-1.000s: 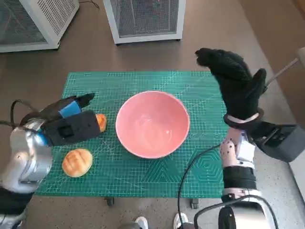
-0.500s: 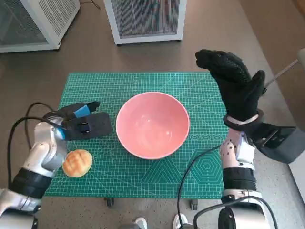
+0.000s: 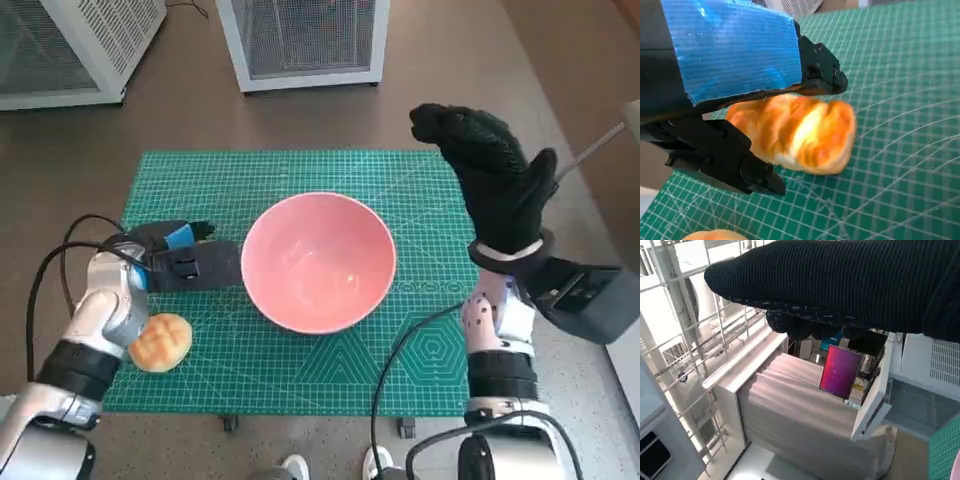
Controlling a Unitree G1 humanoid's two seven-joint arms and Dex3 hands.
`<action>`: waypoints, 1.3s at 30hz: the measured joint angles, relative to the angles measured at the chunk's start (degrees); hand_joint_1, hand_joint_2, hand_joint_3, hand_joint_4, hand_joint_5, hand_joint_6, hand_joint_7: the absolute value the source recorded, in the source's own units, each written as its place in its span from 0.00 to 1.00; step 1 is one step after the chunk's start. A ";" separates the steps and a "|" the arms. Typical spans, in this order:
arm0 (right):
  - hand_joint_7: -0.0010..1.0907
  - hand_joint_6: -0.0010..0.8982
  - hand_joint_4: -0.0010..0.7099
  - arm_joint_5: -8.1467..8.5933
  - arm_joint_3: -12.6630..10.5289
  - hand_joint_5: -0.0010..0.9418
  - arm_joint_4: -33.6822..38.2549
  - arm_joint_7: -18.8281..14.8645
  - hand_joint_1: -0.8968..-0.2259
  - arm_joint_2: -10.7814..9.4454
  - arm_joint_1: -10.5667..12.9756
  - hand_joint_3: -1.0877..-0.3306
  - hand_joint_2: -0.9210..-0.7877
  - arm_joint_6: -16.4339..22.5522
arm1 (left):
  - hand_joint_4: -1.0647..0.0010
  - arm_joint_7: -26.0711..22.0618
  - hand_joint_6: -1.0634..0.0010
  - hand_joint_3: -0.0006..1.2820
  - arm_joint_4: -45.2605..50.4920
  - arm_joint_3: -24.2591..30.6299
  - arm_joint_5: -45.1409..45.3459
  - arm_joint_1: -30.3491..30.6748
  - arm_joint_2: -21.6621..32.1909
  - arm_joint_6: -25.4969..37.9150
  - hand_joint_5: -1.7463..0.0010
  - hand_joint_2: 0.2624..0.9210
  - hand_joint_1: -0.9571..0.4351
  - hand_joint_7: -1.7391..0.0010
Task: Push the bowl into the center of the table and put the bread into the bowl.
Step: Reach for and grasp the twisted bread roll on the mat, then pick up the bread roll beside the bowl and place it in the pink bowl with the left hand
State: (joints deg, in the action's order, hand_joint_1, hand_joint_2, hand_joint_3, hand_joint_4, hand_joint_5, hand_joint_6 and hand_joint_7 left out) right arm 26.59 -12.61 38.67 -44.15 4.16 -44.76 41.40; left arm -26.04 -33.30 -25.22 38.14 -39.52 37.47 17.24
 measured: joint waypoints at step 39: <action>0.00 0.40 0.33 0.20 0.32 0.00 -2.93 0.30 0.46 -0.02 1.60 0.61 0.00 -2.03 | 0.34 -1.80 0.41 0.05 26.42 11.64 0.29 3.08 4.61 3.19 0.34 1.00 0.69 0.33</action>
State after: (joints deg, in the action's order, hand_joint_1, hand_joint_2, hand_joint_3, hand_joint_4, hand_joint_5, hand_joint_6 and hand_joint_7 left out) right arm 26.79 -12.30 35.74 -43.85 4.13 -43.16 39.37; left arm -27.84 -6.87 -13.59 38.43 -36.44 42.07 20.43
